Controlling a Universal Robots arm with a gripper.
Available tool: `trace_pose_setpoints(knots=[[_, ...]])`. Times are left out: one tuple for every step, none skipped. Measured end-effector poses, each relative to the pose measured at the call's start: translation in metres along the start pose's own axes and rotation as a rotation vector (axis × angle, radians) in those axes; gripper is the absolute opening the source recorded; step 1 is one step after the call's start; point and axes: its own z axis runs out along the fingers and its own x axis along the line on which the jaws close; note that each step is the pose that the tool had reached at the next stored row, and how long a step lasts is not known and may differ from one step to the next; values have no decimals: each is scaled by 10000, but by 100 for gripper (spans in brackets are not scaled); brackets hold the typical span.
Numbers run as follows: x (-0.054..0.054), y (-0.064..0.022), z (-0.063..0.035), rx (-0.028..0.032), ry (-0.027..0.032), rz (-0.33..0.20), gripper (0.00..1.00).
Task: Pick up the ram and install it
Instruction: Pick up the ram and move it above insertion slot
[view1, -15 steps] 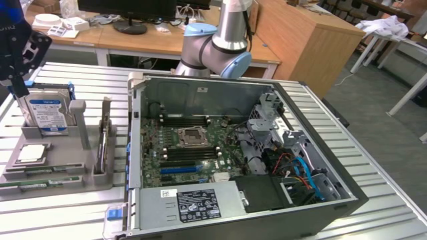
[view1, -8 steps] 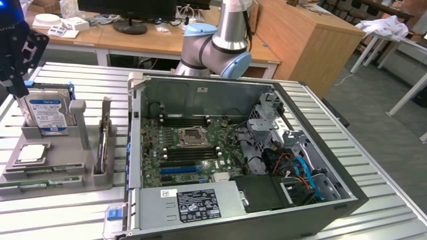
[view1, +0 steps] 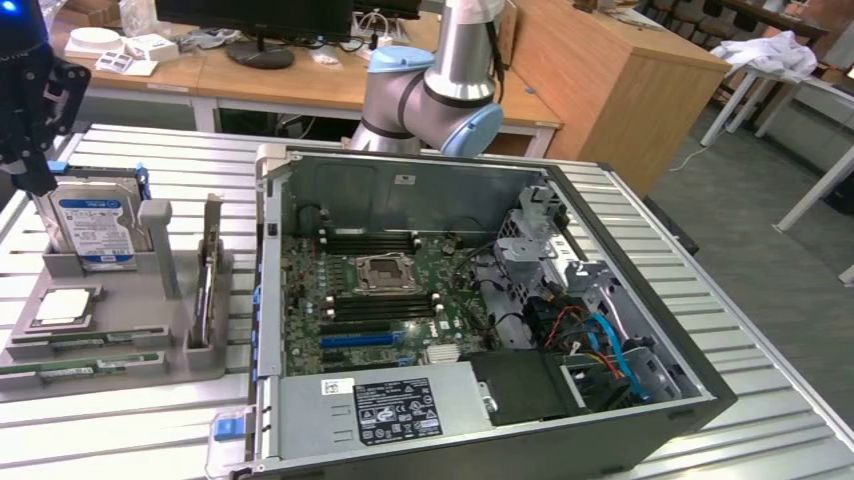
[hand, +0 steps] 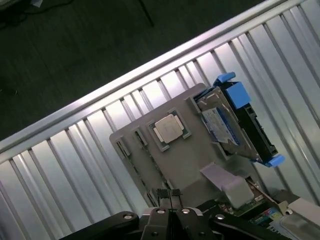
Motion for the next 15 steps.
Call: trace_pose_setpoints(knots=[[0,0,0,-3,7,-165,11],[0,0,1,-5,15,-343,11],[0,0,1,-8,22,-505,11],[0,0,1,-11,29,-666,11],[0,0,2,-14,37,-827,11],[0,0,2,-16,43,-979,11],[0,0,3,-19,50,-1140,11],[0,0,3,-22,57,-1296,11],[0,0,3,-25,65,-1457,11],[0,0,3,-27,71,-1604,11],[0,0,3,-30,78,-1749,11],[0,0,4,-32,84,-1895,11],[0,0,4,-35,91,-2045,11],[0,0,5,-37,97,-2190,11],[0,0,5,-40,103,-2336,11]])
